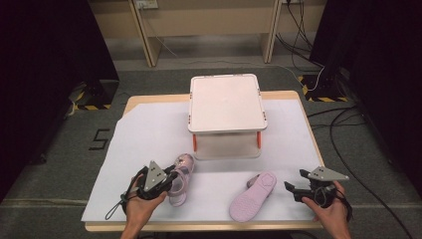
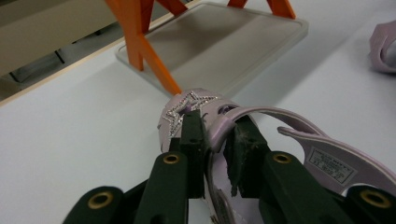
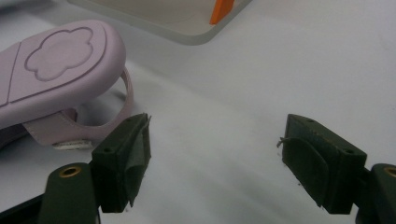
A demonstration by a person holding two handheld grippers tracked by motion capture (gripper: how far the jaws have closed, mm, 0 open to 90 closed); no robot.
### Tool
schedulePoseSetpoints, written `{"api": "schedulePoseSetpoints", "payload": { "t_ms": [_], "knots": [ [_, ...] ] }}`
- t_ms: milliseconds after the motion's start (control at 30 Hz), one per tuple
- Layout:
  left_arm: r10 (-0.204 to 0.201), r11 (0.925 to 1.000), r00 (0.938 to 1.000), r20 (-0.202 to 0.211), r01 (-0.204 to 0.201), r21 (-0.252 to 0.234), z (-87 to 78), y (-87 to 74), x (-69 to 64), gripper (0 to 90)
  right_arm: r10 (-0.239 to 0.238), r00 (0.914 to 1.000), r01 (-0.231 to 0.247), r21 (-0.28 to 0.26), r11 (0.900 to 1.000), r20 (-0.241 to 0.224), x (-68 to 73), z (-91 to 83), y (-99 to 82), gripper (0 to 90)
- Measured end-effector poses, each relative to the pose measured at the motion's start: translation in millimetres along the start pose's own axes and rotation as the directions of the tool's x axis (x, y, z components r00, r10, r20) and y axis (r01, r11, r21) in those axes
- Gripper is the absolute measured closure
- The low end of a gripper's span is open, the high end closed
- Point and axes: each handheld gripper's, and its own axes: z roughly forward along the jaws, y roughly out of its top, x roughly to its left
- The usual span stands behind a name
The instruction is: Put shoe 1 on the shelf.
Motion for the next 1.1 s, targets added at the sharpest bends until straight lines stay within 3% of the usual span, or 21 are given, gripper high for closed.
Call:
{"api": "schedulePoseSetpoints", "payload": {
  "t_ms": [333,500,633,833,933,967,1100],
  "knots": [
    [0.039,0.9991,0.9984,0.041,-0.038,-0.016,41.2,27.1,-16.4,76.9,-0.001,1.0,0.001,0.0,1.0,-0.002,-0.1,0.0,-0.2,24.6],
    [0.055,0.9983,0.9979,0.036,-0.054,-0.023,63.5,36.4,-19.4,76.9,-0.006,1.0,0.006,0.0,1.0,-0.005,-0.3,0.8,-0.5,24.6],
    [0.076,0.9969,0.997,0.014,-0.075,-0.021,75.9,41.1,-20.6,76.9,-0.011,0.9999,0.011,0.0,0.9999,-0.003,-1.9,0.7,-0.9,24.6],
    [0.11,0.9939,0.9936,-0.024,-0.11,0.003,108.1,46.3,-15.9,76.8,-0.004,1.0,0.004,0.002,1.0,-0.007,-1.6,1.4,-1.2,24.6],
    [0.138,0.9905,0.989,-0.054,-0.138,0.004,120.1,45.7,-14.6,76.8,-0.002,1.0,0.002,0.0,1.0,-0.007,-1.8,1.3,-1.3,24.6],
    [0.161,0.9869,0.9845,-0.069,-0.161,0.012,124.4,45.1,-14.2,76.8,-0.005,0.9999,0.005,0.0,1.0,-0.009,-2.2,1.7,-1.4,24.6],
    [0.155,0.988,0.9854,-0.071,-0.155,0.002,132.8,44.4,-15.9,73.1,-0.006,0.9999,0.006,0.004,1.0,-0.009,-2.0,1.7,-1.4,24.6]
  ]
}}
